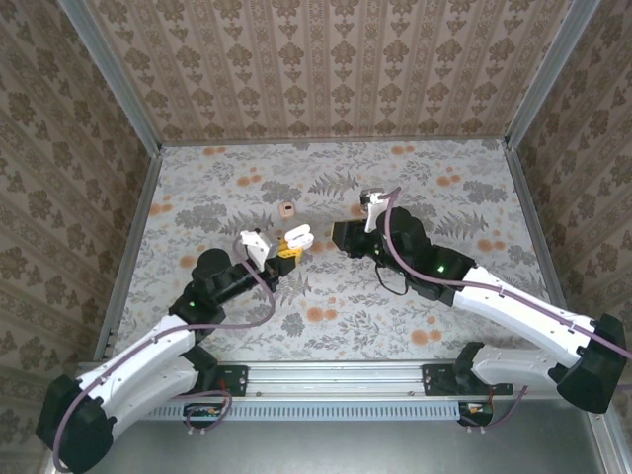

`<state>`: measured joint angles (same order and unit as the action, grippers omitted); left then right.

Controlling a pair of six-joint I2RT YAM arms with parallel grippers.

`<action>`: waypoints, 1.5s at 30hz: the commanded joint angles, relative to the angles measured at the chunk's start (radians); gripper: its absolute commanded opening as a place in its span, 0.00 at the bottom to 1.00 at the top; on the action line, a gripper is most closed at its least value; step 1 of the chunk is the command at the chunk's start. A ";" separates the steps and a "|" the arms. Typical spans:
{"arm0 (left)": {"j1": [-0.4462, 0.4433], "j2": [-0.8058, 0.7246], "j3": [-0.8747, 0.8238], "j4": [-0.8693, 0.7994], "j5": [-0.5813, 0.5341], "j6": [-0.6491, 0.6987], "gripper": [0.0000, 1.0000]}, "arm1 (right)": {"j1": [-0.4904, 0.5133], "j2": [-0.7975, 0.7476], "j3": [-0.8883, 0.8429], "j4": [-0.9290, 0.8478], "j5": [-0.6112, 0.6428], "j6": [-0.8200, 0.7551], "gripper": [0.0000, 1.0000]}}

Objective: Insert wireless bluetooth earbuds into charging case

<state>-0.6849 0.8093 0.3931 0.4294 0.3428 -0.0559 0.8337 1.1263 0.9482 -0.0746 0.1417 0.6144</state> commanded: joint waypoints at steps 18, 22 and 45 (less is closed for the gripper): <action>-0.103 0.092 0.114 0.126 -0.172 0.048 0.00 | 0.025 0.054 -0.114 0.518 -0.111 0.047 0.28; -0.106 0.109 0.130 0.119 -0.172 0.043 0.00 | 0.033 0.081 -0.111 0.551 -0.131 0.047 0.28; -0.110 0.110 0.135 0.121 -0.198 0.031 0.00 | 0.080 0.167 -0.089 0.505 -0.103 -0.013 0.27</action>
<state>-0.7860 0.9386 0.4965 0.5003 0.1421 -0.0139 0.8978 1.2697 0.8452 0.4454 0.0299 0.6312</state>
